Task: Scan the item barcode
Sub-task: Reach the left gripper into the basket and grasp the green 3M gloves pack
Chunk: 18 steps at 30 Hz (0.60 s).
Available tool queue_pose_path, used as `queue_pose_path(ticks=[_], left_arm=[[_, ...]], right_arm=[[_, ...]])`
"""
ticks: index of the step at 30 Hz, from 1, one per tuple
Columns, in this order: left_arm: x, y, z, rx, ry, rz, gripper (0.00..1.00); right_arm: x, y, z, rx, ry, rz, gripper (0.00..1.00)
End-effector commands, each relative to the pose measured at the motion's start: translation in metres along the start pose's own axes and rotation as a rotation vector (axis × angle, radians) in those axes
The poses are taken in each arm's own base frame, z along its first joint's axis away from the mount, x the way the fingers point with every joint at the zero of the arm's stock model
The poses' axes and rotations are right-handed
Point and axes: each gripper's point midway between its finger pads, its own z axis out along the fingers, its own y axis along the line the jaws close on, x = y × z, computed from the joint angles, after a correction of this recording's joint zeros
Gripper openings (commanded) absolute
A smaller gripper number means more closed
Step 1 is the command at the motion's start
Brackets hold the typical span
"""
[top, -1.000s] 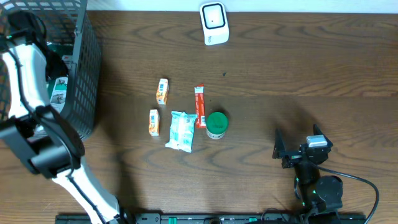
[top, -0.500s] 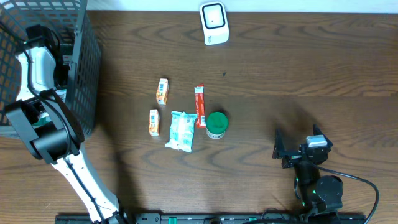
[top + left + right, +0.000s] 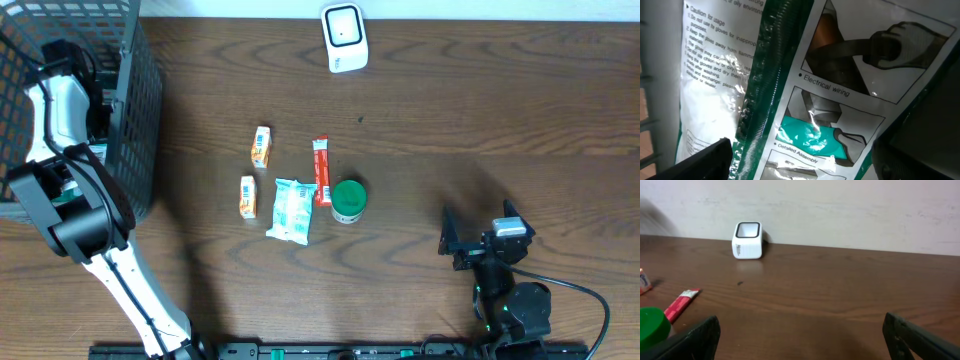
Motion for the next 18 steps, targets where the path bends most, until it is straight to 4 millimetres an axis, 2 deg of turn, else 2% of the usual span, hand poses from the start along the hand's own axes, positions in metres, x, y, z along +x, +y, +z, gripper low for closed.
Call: queue_pose_path(ticks=[1, 8, 13, 16, 18], left_arm=[[0.014, -0.014, 0.014, 0.061, 0.059, 0.054, 0.92], [0.021, -0.032, 0.012, 0.165, 0.075, 0.140, 0.95], [0.018, -0.030, 0.011, 0.167, 0.062, 0.131, 0.95], [0.019, -0.020, 0.013, 0.132, 0.068, 0.112, 0.95], [0.017, 0.011, 0.017, -0.010, 0.067, -0.011, 0.95]], right_arm=[[0.001, -0.003, 0.000, 0.014, 0.003, 0.017, 0.99], [0.001, -0.003, 0.000, 0.013, 0.003, 0.017, 0.99], [0.001, -0.003, 0.000, 0.013, 0.003, 0.017, 0.99], [0.001, -0.003, 0.000, 0.014, 0.003, 0.017, 0.99], [0.001, -0.003, 0.000, 0.014, 0.003, 0.017, 0.99]])
